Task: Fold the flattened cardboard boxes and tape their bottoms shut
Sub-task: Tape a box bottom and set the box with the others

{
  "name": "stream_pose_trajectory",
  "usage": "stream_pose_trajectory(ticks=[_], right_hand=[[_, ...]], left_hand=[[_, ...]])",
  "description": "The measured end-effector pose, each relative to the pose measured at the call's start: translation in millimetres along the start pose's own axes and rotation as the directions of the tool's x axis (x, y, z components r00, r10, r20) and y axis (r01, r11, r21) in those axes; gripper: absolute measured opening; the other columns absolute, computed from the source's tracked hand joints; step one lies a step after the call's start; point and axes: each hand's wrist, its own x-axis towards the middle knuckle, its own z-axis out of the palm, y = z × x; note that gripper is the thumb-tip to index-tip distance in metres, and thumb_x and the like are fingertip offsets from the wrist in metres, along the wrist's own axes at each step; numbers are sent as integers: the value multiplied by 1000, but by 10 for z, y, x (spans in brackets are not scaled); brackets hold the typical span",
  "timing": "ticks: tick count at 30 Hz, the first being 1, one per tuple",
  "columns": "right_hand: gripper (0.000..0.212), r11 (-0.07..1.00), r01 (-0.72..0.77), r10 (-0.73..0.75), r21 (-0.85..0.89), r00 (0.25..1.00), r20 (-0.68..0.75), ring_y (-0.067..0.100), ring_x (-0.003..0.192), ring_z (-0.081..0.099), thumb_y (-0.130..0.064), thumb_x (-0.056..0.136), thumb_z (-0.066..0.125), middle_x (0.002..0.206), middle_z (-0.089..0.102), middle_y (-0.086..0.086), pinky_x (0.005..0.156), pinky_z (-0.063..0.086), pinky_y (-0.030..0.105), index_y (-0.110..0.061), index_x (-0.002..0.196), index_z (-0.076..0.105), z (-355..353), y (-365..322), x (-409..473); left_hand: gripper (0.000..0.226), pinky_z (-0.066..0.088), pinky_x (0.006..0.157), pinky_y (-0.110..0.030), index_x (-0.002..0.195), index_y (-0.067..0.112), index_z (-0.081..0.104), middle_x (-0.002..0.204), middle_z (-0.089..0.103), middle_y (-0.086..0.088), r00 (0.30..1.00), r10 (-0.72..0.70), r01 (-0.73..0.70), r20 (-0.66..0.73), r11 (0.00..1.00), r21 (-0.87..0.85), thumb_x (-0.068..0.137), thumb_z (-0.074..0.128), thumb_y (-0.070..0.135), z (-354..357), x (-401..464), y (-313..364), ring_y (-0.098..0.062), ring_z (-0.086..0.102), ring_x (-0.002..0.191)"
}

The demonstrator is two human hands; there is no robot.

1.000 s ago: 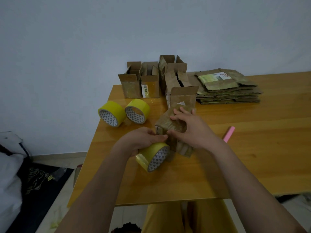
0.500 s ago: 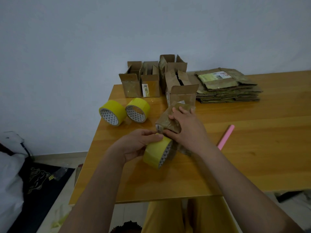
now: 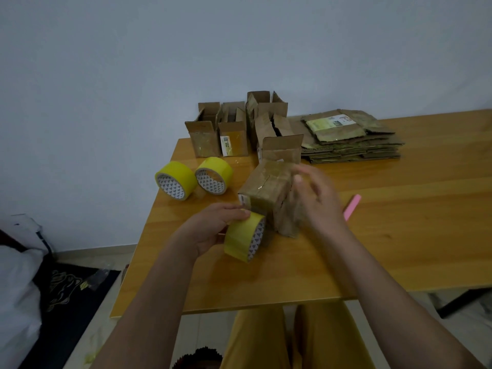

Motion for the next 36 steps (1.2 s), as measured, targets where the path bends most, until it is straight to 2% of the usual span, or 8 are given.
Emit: stream_pose_trajectory(ticks=[2, 4, 7, 12, 15, 17, 20, 36], right_hand=[[29, 935, -268, 212, -232, 948, -238, 20, 97, 60, -42, 95, 53, 109, 66, 4, 86, 50, 37, -16, 107, 61, -231, 179, 5], [44, 681, -545, 493, -489, 835, -245, 23, 75, 60, -52, 92, 52, 75, 67, 4, 71, 50, 35, -10, 95, 61, -414, 311, -26], [50, 536, -583, 650, -610, 746, -142, 19, 69, 58, -58, 89, 55, 68, 61, -1, 67, 48, 33, -18, 66, 74, -477, 366, -109], [32, 606, -610, 655, -511, 747, -116, 21, 66, 61, -40, 89, 63, 70, 64, 4, 58, 47, 31, -12, 75, 71, -525, 368, -88], [29, 802, -597, 597, -14, 802, 17, 18, 63, 61, -33, 92, 65, 72, 68, 8, 59, 48, 32, -9, 77, 69, -528, 207, -104], [20, 810, -509, 510, 293, 857, 79, 11, 58, 57, -28, 94, 63, 69, 68, 3, 53, 48, 21, -9, 87, 68, -494, 36, -125], [10, 789, -379, 366, 483, 922, 124, 7, 55, 58, -15, 95, 60, 67, 70, 0, 50, 47, 16, -5, 95, 63, -394, -138, -141], [11, 865, -269, 146, 422, 942, 302, 9, 81, 68, -2, 89, 63, 85, 72, -4, 73, 56, 21, -11, 92, 68, -94, -200, -275]], left_hand=[[21, 54, 80, -37, 112, 19, 68, 111, 66, -4, 1000, 3, -4, -30, 1000, -10, 91, 64, 23, 21, 17, -19, -22, 63, 100], [19, 53, 92, -45, 108, 19, 69, 114, 66, -8, 998, -3, 2, -58, 1000, -20, 90, 64, 24, 47, 53, -32, -27, 62, 105], [17, 51, 94, -47, 105, 17, 69, 114, 65, -12, 994, -25, 20, -103, 999, -45, 90, 63, 22, 91, 93, -20, -30, 62, 106], [30, 50, 98, -50, 117, 17, 65, 115, 65, -8, 988, -23, 11, -151, 997, -78, 90, 66, 31, 152, 104, -14, -26, 62, 107], [16, 48, 99, -52, 104, 21, 69, 116, 66, -9, 986, 2, -18, -169, 995, -94, 91, 65, 29, 149, 109, -23, -29, 61, 108], [9, 48, 99, -54, 96, 23, 71, 115, 66, -10, 984, 26, -43, -179, 995, -92, 92, 64, 26, 139, 116, -26, -31, 61, 109], [9, 49, 98, -54, 95, 19, 71, 112, 68, -12, 982, 34, -52, -186, 994, -96, 91, 65, 24, 148, 131, -19, -32, 63, 108], [19, 52, 95, -53, 105, 9, 71, 109, 70, -16, 988, 49, -67, -146, 990, -125, 90, 67, 22, 56, 134, -49, -33, 66, 104]])
